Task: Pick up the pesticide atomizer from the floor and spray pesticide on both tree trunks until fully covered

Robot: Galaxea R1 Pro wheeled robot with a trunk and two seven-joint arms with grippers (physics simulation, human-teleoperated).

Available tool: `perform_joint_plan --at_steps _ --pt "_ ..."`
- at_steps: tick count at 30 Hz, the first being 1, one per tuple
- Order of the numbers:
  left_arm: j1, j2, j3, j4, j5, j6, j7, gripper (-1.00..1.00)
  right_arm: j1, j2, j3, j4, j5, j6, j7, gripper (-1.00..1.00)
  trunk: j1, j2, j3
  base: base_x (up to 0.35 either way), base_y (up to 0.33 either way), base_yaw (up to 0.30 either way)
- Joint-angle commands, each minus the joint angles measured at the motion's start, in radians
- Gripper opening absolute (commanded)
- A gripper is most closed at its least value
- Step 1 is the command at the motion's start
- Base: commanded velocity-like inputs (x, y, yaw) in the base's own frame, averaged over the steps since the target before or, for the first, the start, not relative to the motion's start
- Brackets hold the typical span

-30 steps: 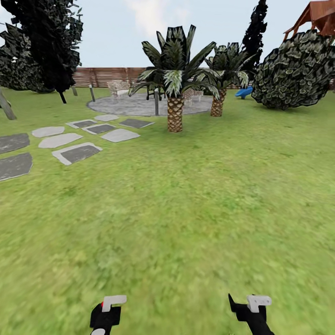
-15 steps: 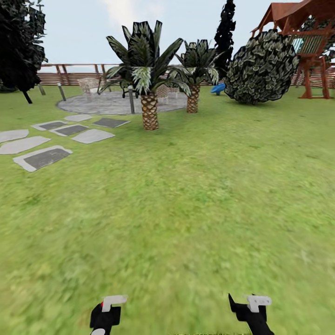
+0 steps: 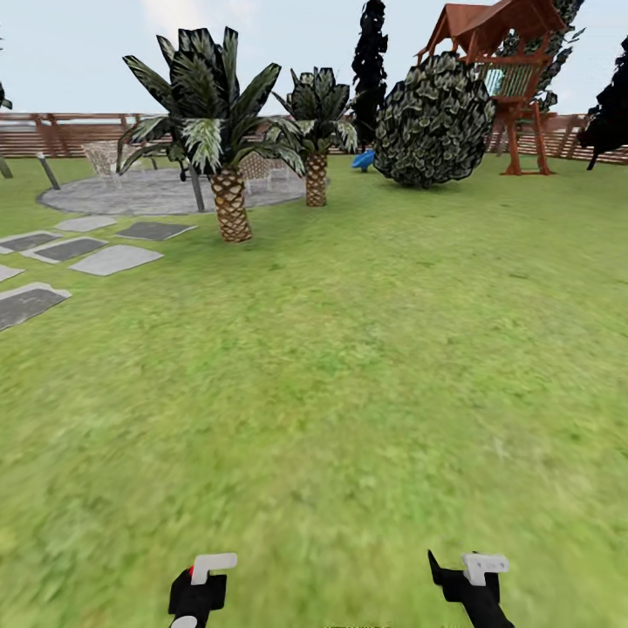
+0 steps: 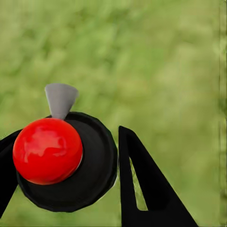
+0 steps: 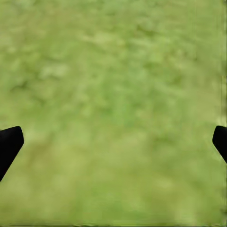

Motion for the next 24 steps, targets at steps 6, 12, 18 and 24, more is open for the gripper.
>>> perform_joint_plan --at_steps 6,12,18,24 --pt "0.0 0.0 0.0 0.0 -0.001 0.0 0.0 -1.0 0.0 0.0 0.0 0.0 0.0 0.0 0.0 1.0 0.0 0.0 -0.005 0.0 -0.279 -0.263" --pt "0.0 0.0 0.0 0.0 -0.001 0.001 0.0 -1.0 0.0 0.0 0.0 0.0 0.0 0.0 0.0 1.0 0.0 0.0 -0.008 0.0 -0.279 -0.28" --pt "0.0 0.0 0.0 0.0 0.0 0.001 0.0 -1.0 0.0 0.0 0.0 0.0 0.0 0.0 0.0 1.0 0.0 0.0 -0.011 0.0 -0.279 -0.282" --pt "0.0 -0.001 0.0 0.0 0.0 0.001 0.0 -1.0 0.0 0.0 0.0 -0.001 0.0 0.0 0.0 1.0 0.0 0.0 -0.013 0.0 -0.278 -0.282"
